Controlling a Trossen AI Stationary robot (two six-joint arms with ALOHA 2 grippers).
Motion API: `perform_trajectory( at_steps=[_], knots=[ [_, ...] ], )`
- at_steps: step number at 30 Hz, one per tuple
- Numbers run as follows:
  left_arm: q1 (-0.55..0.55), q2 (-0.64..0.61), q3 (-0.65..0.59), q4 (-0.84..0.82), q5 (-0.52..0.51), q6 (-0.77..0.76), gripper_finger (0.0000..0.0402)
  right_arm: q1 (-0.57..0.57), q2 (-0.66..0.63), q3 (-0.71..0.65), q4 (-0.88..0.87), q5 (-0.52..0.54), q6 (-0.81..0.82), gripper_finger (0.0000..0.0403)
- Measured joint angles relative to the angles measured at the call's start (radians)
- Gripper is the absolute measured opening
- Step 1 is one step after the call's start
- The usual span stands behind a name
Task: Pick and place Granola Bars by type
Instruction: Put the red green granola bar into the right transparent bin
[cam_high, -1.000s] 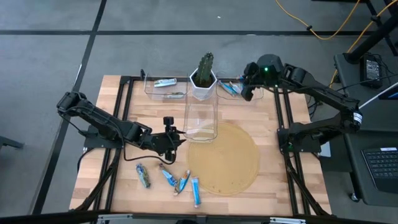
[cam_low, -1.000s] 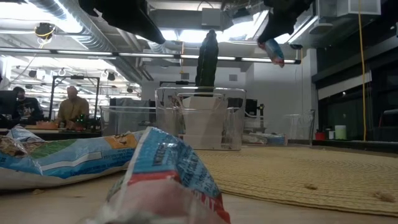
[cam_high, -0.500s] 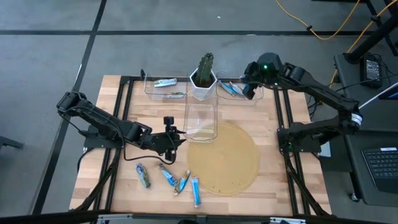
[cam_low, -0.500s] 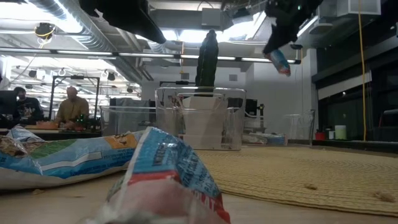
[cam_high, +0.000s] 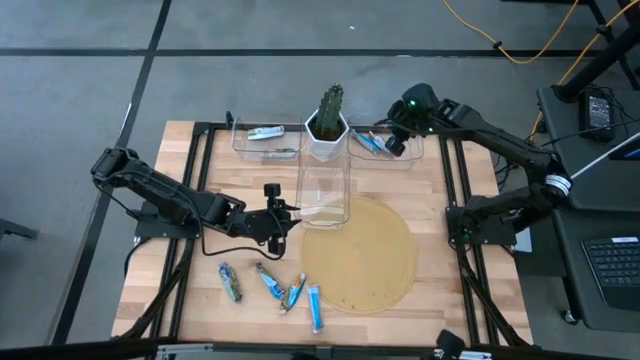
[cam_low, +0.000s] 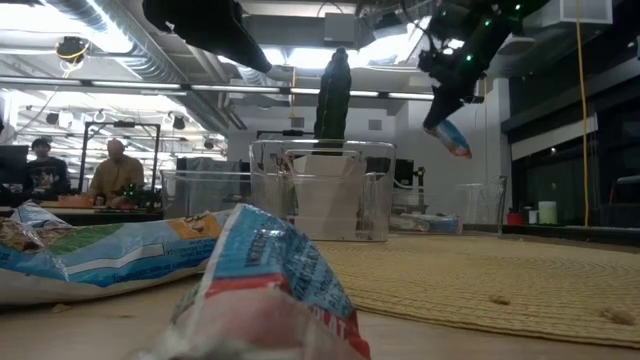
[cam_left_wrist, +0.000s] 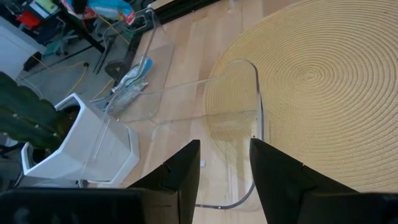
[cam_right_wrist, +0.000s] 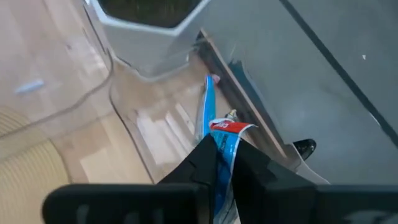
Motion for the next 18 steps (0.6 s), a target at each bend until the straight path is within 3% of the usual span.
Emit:
perform_trajectory(
  at_steps=[18],
  knots=[
    [0.023, 0.0, 0.0, -0.002, -0.023, 0.092, 0.0132, -0.093, 0.132, 0.0, 0.06, 0.061, -0.141, 0.0035]
  ],
)
